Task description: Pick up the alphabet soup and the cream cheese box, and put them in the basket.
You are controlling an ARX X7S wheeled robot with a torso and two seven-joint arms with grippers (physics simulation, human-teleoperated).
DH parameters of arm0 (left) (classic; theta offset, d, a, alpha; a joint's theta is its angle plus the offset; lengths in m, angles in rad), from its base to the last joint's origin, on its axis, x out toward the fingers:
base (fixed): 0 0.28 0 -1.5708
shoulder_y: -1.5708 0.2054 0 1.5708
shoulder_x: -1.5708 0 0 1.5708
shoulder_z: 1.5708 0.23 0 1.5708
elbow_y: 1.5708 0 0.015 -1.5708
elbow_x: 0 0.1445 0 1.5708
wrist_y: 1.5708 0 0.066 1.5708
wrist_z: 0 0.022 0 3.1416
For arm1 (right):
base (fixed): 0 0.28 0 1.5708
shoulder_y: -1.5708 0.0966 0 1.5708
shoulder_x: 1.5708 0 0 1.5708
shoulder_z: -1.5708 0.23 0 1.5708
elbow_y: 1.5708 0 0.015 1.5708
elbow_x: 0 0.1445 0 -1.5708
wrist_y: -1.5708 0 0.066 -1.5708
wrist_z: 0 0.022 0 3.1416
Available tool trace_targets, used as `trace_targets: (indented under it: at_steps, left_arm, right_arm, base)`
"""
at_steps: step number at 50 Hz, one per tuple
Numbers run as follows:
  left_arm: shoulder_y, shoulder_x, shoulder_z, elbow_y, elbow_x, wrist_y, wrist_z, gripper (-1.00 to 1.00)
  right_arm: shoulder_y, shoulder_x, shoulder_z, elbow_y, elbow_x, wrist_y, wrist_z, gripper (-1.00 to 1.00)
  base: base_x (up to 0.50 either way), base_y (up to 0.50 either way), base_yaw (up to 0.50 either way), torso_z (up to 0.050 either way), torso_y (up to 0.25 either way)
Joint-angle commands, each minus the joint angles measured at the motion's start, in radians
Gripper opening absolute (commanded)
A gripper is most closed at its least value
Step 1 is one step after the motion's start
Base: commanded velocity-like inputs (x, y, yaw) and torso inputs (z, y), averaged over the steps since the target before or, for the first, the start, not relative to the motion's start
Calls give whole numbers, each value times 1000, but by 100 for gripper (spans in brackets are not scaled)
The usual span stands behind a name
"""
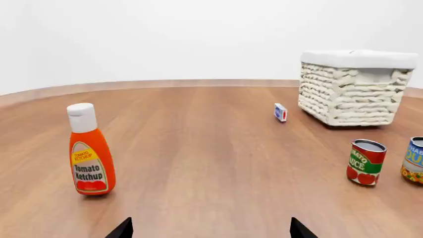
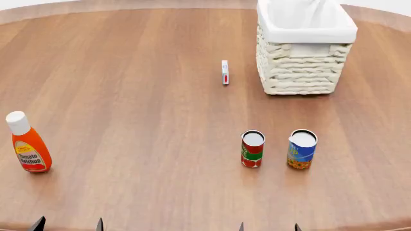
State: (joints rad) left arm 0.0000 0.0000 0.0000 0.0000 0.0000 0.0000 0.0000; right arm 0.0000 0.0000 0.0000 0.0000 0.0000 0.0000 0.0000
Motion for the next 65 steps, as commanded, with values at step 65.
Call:
trace_targets:
  at_steps: [65]
  left_arm:
    - [147, -144, 75, 716, -46, 122, -161, 100]
  right_arm:
    - [-110, 169, -97, -758, 1, -25, 166, 100]
  base:
    - [0, 0, 0, 0, 0]
